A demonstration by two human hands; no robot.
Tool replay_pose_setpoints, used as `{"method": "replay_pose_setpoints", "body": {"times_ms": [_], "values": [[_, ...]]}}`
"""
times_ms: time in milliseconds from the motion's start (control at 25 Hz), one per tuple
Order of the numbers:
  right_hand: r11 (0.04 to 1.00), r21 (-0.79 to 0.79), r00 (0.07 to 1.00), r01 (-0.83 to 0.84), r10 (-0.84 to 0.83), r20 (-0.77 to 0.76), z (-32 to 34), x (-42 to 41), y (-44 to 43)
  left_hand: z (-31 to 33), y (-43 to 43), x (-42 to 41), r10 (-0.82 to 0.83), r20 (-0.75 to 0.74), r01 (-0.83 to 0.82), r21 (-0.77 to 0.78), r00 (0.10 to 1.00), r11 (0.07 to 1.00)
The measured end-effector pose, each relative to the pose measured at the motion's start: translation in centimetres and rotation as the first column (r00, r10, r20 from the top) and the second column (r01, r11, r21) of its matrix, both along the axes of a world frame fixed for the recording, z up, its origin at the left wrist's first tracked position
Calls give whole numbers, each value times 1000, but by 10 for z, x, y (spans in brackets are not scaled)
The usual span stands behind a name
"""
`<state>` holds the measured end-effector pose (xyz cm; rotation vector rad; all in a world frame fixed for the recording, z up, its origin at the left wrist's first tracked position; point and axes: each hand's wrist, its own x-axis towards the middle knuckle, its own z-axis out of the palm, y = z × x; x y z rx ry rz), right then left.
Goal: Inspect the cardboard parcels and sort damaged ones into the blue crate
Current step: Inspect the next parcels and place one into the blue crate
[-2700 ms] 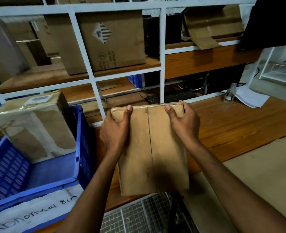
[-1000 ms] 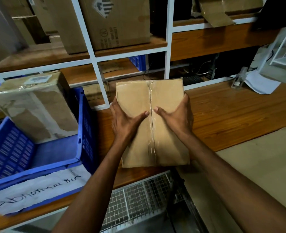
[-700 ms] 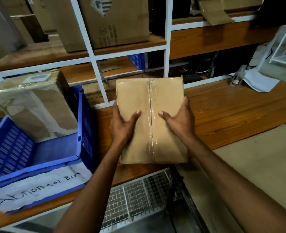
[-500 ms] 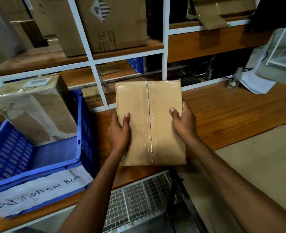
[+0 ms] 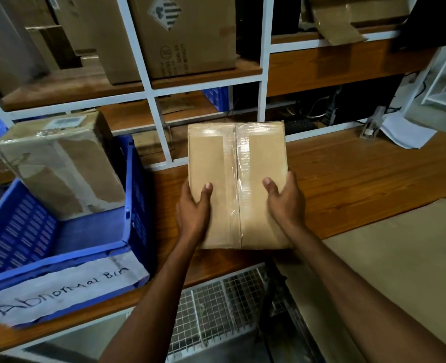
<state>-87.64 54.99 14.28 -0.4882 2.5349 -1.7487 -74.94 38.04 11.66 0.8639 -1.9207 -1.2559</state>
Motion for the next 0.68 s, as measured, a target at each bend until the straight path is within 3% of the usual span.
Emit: {"method": "replay_pose_setpoints", "body": {"times_ms": [280,400,480,560,680], "values": [[980,189,998,62,-55,-41,-3,0,-8,10,18,-7,75,174,-37,-212,982,977],[958,284,998,-48,56,-21,-2,1,-5,5,21,-5,84,166,-38,-262,982,964],[951,309,998,-19,36,-50,-1,-2,-5,3,16,-6,81,200,-20,-292,976,956],[969,243,999,-46,45,10,-3,-5,1,-1,12,-4,35,195,13,-239,980,971],[991,65,991,-120,116,73,-8,-6,13,-7,10,3,2,28,4,-210,1000,978]]}}
